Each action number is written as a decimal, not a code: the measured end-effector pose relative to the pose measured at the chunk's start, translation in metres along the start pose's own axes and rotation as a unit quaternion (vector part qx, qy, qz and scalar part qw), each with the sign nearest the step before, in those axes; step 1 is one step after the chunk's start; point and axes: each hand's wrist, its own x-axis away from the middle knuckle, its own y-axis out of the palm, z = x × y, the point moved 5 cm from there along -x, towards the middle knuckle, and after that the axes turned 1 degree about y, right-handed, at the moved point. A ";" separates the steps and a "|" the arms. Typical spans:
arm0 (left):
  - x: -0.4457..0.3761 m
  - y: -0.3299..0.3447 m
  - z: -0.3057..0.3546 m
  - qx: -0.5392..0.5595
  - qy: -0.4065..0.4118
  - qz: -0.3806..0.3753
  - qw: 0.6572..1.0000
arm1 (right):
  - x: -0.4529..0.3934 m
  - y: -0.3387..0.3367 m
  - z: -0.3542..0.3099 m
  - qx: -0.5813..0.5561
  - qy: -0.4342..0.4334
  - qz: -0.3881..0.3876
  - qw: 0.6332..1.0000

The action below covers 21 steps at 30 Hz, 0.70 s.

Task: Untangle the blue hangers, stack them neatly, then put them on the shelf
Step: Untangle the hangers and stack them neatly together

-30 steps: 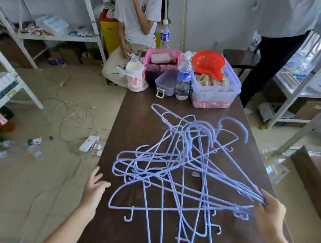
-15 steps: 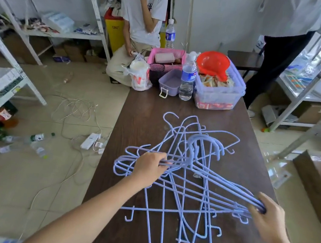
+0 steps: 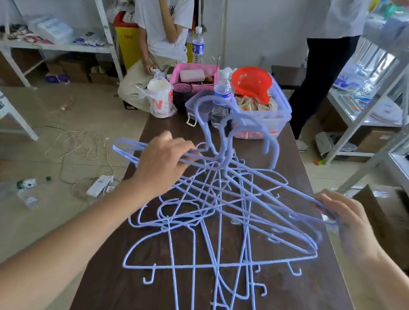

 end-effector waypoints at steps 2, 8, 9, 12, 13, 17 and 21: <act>-0.009 -0.016 0.000 -0.078 0.014 0.030 0.996 | 0.000 0.003 -0.013 0.032 -0.008 -0.001 0.999; -0.016 -0.033 0.007 -0.038 -0.027 -0.015 0.999 | 0.006 0.040 -0.046 0.432 -0.060 -0.070 0.897; -0.012 -0.032 0.008 -0.019 -0.046 -0.015 0.999 | 0.006 0.047 -0.050 0.474 -0.101 -0.041 0.874; 0.006 -0.020 0.016 0.023 -0.081 -0.049 0.995 | 0.006 0.065 -0.049 0.509 -0.123 0.003 0.852; 0.012 -0.015 0.019 0.037 -0.090 -0.068 0.993 | 0.004 0.067 -0.045 0.497 -0.094 0.009 0.862; 0.040 0.010 0.018 0.042 -0.121 -0.181 0.975 | 0.004 0.072 -0.019 0.492 -0.036 -0.024 0.869; 0.070 0.057 0.003 0.110 -0.234 -0.366 0.894 | -0.005 0.084 0.012 0.556 0.026 -0.100 0.825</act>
